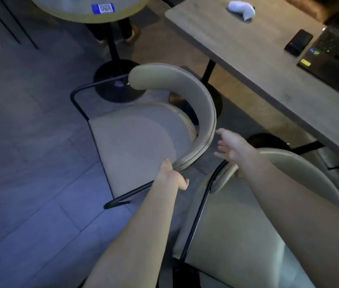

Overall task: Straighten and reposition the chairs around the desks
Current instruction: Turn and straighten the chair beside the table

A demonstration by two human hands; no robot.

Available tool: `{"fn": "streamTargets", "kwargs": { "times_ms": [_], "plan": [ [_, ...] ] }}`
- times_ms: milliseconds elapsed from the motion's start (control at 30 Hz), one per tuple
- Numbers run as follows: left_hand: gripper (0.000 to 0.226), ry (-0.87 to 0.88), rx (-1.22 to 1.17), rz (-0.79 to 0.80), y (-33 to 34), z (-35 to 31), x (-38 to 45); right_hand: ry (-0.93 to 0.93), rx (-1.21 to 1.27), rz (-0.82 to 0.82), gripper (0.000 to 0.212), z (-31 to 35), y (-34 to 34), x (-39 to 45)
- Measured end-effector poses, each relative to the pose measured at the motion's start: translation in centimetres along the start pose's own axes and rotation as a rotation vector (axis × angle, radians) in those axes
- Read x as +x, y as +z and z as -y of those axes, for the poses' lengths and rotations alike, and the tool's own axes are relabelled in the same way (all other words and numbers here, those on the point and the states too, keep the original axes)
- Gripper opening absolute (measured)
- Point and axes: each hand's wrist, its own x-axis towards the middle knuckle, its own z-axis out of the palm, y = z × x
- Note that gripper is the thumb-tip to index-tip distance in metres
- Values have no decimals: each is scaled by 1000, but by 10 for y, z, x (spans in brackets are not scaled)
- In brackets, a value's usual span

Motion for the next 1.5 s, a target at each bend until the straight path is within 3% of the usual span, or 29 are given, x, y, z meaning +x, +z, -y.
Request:
{"fn": "streamTargets", "kwargs": {
  "times_ms": [367,467,600,733,867,1033,1200,1400,1500],
  "plan": [
    [67,-54,-217,35,12,-9,65,155,54,99,73,3,20,88],
    [54,-56,-254,52,23,-6,71,227,61,124,64,3,24,103],
    [41,24,-287,50,32,-4,82,232,52,176,31,1,26,111],
    [37,33,-275,-57,32,-5,79,187,59,184,12,-4,26,106],
    [35,21,-228,-150,26,-6,71,155,86,180,38,-19,28,108],
    [31,31,-274,-183,6,-13,64,162,137,176,54,-43,39,105],
    [26,3,-238,-169,-20,-25,65,162,211,135,55,-67,53,84],
    [4,58,-115,-129,-49,-56,63,189,394,95,51,-94,77,53],
    [12,123,-69,-158,-58,-77,55,222,481,73,54,-103,99,36]
  ]
}}
